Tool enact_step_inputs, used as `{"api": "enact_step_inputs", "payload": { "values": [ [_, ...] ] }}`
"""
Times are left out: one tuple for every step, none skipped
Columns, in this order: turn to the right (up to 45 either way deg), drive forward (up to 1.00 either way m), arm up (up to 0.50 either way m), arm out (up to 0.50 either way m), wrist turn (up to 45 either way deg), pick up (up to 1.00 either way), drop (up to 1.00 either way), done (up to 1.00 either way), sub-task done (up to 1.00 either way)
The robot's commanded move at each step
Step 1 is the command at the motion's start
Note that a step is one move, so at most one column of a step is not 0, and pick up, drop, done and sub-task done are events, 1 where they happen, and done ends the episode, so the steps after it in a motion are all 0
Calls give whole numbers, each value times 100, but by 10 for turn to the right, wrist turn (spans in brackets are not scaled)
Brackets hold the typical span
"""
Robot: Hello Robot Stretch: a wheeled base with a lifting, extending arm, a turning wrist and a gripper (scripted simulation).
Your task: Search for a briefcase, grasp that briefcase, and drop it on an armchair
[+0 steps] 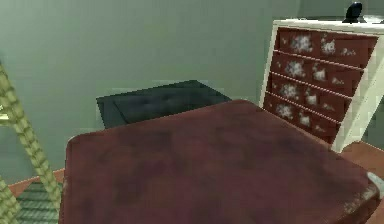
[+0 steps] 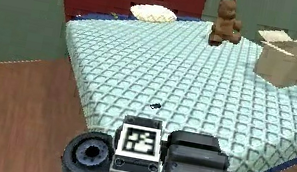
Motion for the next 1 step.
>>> {"api": "enact_step_inputs", "payload": {
  "values": [
    [0,55,0,0,0,0,0,0,0]
  ]
}}
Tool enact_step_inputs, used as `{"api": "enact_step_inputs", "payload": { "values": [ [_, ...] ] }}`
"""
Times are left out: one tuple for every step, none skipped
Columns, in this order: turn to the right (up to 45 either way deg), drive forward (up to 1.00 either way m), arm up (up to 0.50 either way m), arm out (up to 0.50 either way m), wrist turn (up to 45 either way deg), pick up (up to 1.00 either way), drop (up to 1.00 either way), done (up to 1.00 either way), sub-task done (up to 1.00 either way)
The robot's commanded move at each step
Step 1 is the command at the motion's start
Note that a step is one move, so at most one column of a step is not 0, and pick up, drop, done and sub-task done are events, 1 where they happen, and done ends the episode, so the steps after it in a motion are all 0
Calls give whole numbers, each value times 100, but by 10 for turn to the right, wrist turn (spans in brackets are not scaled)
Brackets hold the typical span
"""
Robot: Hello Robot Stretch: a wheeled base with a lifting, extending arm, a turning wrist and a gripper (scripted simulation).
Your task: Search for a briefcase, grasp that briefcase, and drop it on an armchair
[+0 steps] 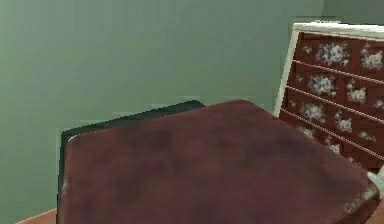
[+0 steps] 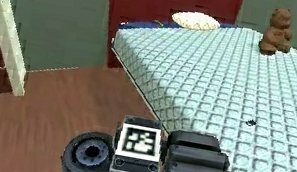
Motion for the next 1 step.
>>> {"api": "enact_step_inputs", "payload": {
  "values": [
    [450,0,0,0,0,0,0,0,0]
  ]
}}
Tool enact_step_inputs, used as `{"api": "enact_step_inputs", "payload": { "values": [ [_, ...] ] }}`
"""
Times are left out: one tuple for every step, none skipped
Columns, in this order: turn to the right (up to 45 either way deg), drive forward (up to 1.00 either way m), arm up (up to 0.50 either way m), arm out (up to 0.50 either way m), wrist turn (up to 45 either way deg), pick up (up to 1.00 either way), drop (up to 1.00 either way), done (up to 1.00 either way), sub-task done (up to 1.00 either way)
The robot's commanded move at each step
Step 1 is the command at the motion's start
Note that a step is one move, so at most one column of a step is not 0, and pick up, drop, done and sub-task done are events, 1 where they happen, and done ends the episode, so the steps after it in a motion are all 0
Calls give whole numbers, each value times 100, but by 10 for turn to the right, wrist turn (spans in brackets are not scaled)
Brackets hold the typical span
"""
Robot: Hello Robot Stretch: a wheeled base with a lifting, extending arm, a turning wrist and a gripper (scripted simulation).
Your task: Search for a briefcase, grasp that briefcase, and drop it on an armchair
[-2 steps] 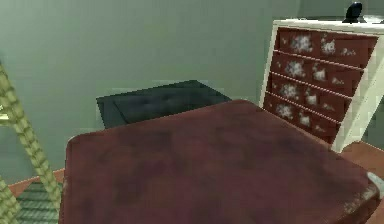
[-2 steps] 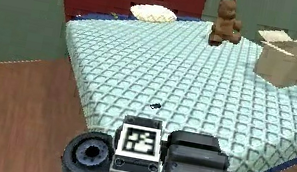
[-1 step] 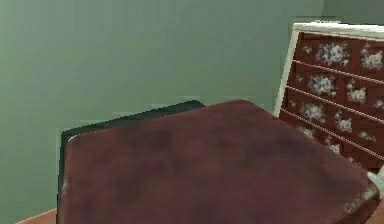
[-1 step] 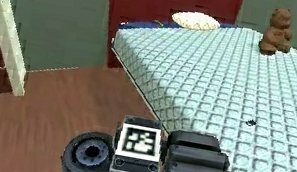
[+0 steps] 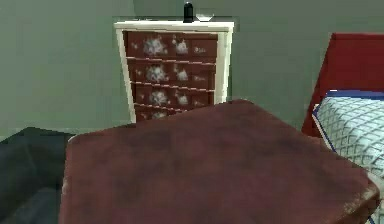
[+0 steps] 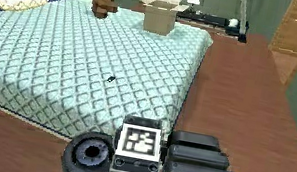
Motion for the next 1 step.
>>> {"api": "enact_step_inputs", "payload": {
  "values": [
    [150,0,0,0,0,0,0,0,0]
  ]
}}
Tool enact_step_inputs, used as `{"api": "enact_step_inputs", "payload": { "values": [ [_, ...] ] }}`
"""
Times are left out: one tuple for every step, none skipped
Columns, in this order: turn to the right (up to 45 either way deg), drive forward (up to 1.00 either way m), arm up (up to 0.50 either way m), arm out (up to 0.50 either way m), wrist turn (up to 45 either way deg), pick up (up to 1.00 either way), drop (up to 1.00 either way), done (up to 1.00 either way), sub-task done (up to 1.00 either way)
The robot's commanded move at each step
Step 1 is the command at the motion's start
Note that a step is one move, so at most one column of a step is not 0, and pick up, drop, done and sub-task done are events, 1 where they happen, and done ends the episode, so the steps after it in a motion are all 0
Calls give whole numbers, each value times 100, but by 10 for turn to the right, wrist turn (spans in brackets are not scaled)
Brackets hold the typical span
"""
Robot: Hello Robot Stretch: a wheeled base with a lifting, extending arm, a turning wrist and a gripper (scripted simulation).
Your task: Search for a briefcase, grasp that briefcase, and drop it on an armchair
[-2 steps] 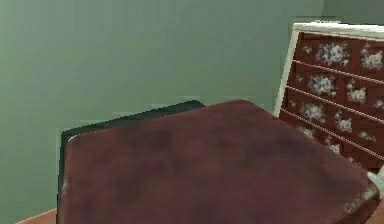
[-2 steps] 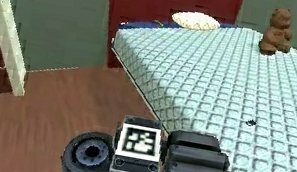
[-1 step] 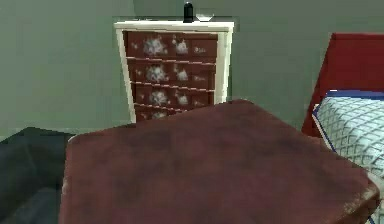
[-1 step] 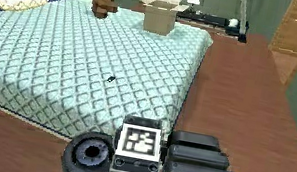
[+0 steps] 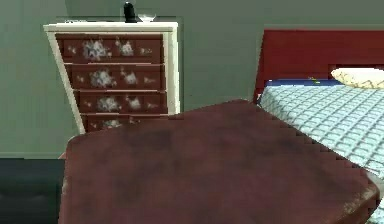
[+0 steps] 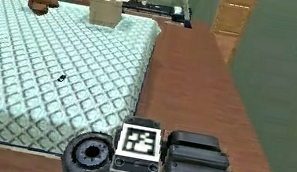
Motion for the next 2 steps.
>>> {"api": "enact_step_inputs", "payload": {
  "values": [
    [0,100,0,0,0,0,0,0,0],
    [240,0,0,0,0,0,0,0,0]
  ]
}}
